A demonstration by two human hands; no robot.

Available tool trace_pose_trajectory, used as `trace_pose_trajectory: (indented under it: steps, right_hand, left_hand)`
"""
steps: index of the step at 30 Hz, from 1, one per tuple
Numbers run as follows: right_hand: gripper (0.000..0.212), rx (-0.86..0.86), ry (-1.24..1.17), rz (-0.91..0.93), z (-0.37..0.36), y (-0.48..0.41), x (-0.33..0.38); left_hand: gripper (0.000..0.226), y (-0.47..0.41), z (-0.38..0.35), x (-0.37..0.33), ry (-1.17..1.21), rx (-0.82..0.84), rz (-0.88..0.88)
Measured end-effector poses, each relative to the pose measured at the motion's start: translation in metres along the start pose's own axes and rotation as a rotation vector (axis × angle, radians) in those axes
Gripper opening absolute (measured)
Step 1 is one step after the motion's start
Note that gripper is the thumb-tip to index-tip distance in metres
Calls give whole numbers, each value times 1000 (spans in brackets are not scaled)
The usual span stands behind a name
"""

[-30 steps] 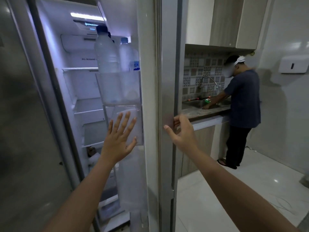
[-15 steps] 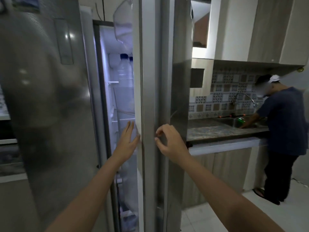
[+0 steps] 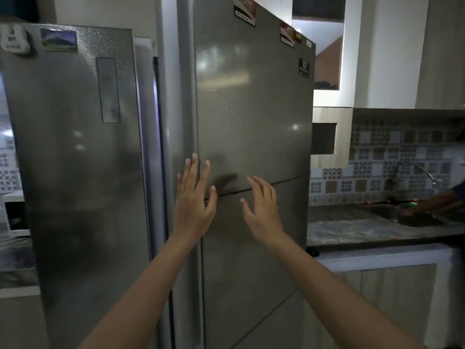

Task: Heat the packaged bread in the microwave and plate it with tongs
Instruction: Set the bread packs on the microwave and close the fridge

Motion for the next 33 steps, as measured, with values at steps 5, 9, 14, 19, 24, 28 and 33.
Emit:
trace_pose_trajectory:
  steps: [5,9,14,19,24,28,33]
  right_hand:
    - [63,81,30,29,3,-71,-43]
    - [68,158,115,30,-7,-112,-74]
    - [68,137,219,110,-19,-138,-94]
    - [67,104,350,115,-27,-154,-107]
    - [69,73,499,123,-35,-172,-115]
    - [68,7,544,108,-46,-181,-116]
    - [61,-26,572,110,-52,-186,-118]
  left_hand:
    - [60,-51,-45,14,-323,60,-41]
    - [62,-83,-77,33,-492,79,45]
    - [64,-101,-98,56,-498,92,151]
    - [69,-113,-110,77,-422,174,243]
    - [69,-126,-122,102,-389,312,338]
    - [68,-133,-129,115,-381,329,349]
    - [66,-130,-134,121,-411,242,329]
Point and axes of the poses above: each hand's wrist, its own y-axis away from the middle knuckle, its own z-axis out of the back of the hand, x = y × z, the point moved 4 cm from there along -y, towards the middle knuckle, and after that the axes turned 11 degrees about x, right-handed, at the moved point
